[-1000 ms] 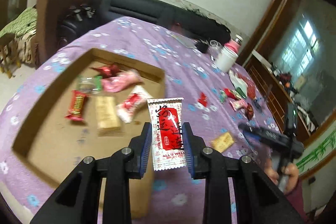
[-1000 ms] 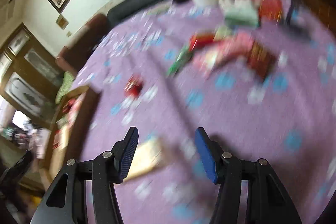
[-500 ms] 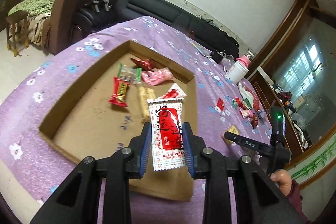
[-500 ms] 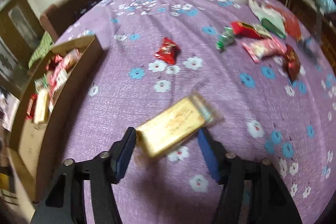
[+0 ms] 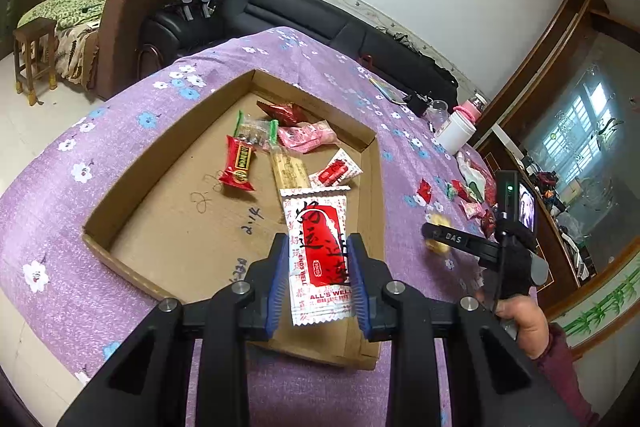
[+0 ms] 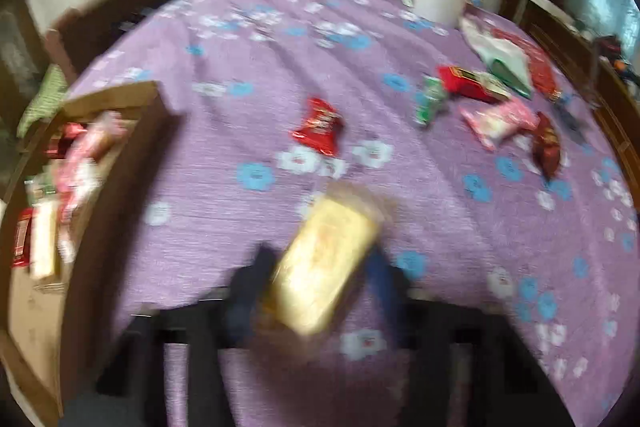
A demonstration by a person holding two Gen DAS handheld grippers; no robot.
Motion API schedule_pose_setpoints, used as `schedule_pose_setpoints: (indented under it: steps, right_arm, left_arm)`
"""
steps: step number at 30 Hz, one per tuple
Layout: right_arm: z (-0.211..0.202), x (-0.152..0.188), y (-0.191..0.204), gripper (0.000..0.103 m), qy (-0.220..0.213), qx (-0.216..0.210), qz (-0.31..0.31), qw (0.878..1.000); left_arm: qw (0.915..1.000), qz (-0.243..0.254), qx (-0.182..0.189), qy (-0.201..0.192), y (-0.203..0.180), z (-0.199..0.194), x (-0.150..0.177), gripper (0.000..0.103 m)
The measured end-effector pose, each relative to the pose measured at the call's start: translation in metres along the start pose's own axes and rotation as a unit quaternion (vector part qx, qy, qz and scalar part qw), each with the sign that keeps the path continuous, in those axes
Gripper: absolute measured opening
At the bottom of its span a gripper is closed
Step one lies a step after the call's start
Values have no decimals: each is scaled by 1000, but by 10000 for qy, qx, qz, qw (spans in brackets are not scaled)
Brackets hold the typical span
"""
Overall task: Organize snacks
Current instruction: 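Carry both packets over the cardboard box and open both tools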
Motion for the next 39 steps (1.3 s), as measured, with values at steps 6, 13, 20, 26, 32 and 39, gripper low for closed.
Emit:
schedule_pose_setpoints:
  steps: [6, 13, 20, 26, 32, 39]
  right_arm:
    - [-14, 3, -19, 30, -103, -726, 551, 9958]
    - [-50, -15, -9, 30, -435, -1414, 773, 9860]
    - [-76, -24, 75, 31, -426, -2219, 132, 9740]
    - [-74, -4, 159, 31, -76, -2794, -608, 9582]
    - [-62, 34, 223, 32, 181, -2966, -1533, 9425]
    - [-59, 45, 236, 38, 41, -3033, -1818, 9354]
  left_arm:
    - [9996, -16, -263, -102, 20, -4, -8, 28]
    - [9982, 150, -577, 48, 38, 16, -17, 28]
    - [9933, 375, -1048, 312, 61, 49, -34, 29]
    - [9897, 389, -1234, 609, 76, 76, -33, 29]
    - [9945, 195, -1004, 235, 68, 55, -47, 65]
    - [9954, -335, -858, -278, 76, 5, -54, 77]
Point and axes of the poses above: each gripper's, at about its wrist camera, not at the fingertips, and z roughly the way its jaws point, y to its left, x to its underside, the point moved 7 cm from there along z, roughly the way its jaws point, and after that the axes turned 12 degrees about -y, right-handed, at the moved point
